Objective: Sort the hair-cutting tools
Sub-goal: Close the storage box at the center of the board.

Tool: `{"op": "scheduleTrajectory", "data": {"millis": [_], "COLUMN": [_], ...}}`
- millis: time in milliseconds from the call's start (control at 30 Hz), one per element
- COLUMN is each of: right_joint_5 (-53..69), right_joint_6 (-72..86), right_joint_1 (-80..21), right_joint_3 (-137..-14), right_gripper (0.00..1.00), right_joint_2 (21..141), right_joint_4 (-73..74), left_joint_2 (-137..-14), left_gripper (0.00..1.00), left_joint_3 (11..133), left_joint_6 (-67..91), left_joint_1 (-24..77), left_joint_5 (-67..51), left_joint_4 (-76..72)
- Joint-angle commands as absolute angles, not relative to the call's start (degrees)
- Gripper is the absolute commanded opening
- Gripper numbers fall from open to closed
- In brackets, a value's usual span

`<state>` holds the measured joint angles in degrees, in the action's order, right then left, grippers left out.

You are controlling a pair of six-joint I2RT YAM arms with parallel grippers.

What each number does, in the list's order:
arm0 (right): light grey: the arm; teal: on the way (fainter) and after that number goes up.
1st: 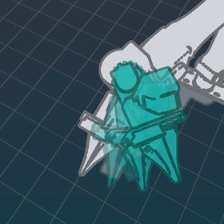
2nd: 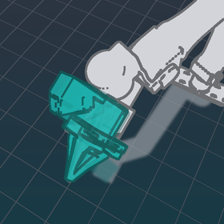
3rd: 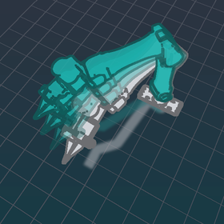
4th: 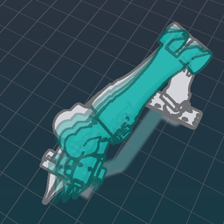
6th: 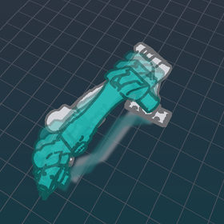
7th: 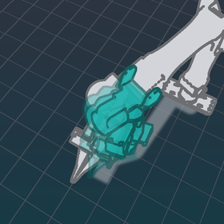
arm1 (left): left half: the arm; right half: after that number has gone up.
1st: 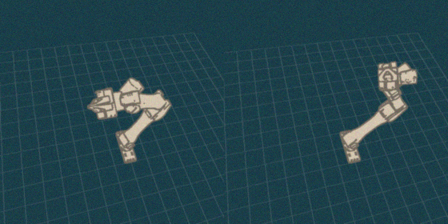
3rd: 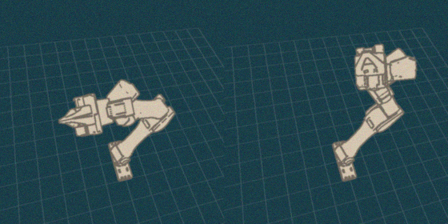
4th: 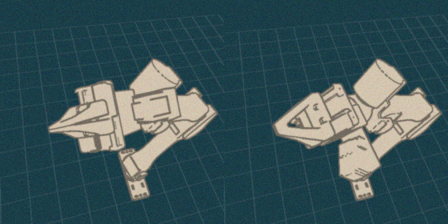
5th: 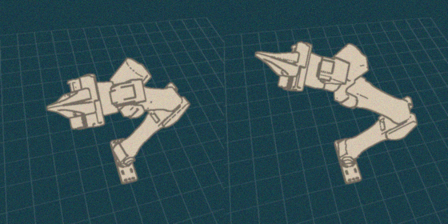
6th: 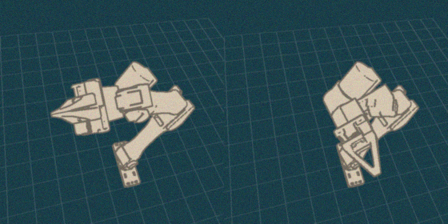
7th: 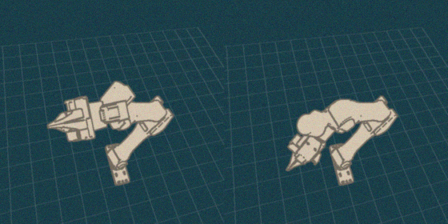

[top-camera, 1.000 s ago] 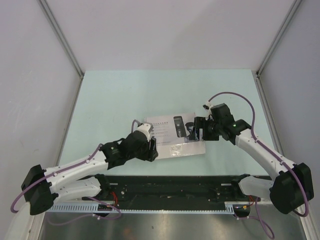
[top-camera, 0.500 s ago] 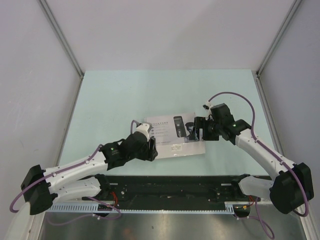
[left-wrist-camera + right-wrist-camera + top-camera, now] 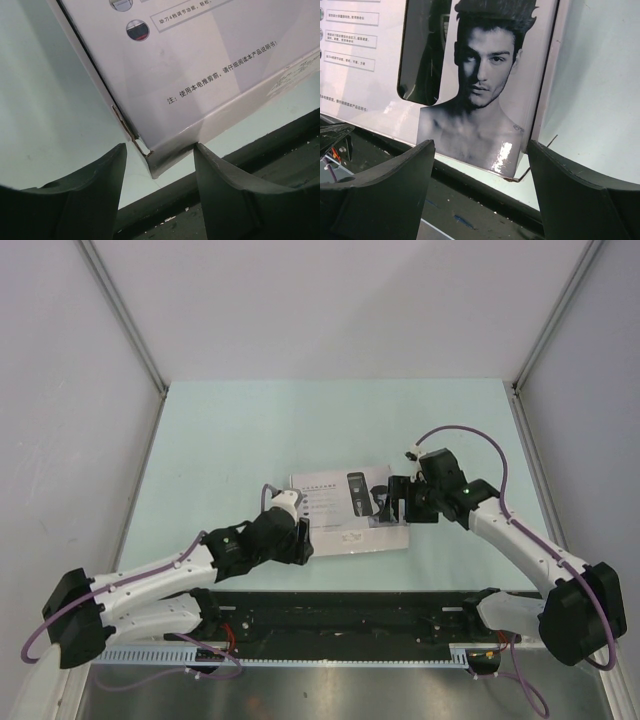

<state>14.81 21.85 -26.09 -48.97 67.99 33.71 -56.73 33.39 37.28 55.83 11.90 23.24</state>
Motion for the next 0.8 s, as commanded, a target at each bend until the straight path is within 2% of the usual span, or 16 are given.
{"op": "scheduleTrajectory", "data": {"millis": [0, 133, 333, 433, 767], "right_joint_5": [12.05, 10.99, 3.44, 2.46, -3.06], "right_joint_6": [21.71, 21.71, 21.18, 20.39, 18.54], "right_joint_1": [-26.37, -26.45, -28.91, -29.44, -39.02], "right_joint_3": [-48.69, -48.69, -48.60, -48.52, -48.60], "right_gripper": [0.80, 0.82, 0.94, 0.96, 0.92], "right_joint_2": [67.59, 65.32, 58.81, 57.74, 59.24], "right_joint_4": [33.66, 31.91, 30.06, 29.71, 21.70], "left_joint_2": [-57.39, -56.52, -53.97, -53.00, -48.35], "left_gripper": [0.62, 0.61, 0.64, 0.65, 0.68], "left_joint_3": [32.96, 33.49, 32.35, 31.73, 30.68], "left_joint_6": [38.32, 37.36, 37.00, 36.39, 36.56], "left_joint_1": [56.34, 56.87, 57.13, 57.22, 57.22], "left_joint_5": [14.15, 14.50, 15.03, 14.50, 15.38], "left_joint_4": [22.68, 22.59, 22.15, 21.01, 20.48]}}
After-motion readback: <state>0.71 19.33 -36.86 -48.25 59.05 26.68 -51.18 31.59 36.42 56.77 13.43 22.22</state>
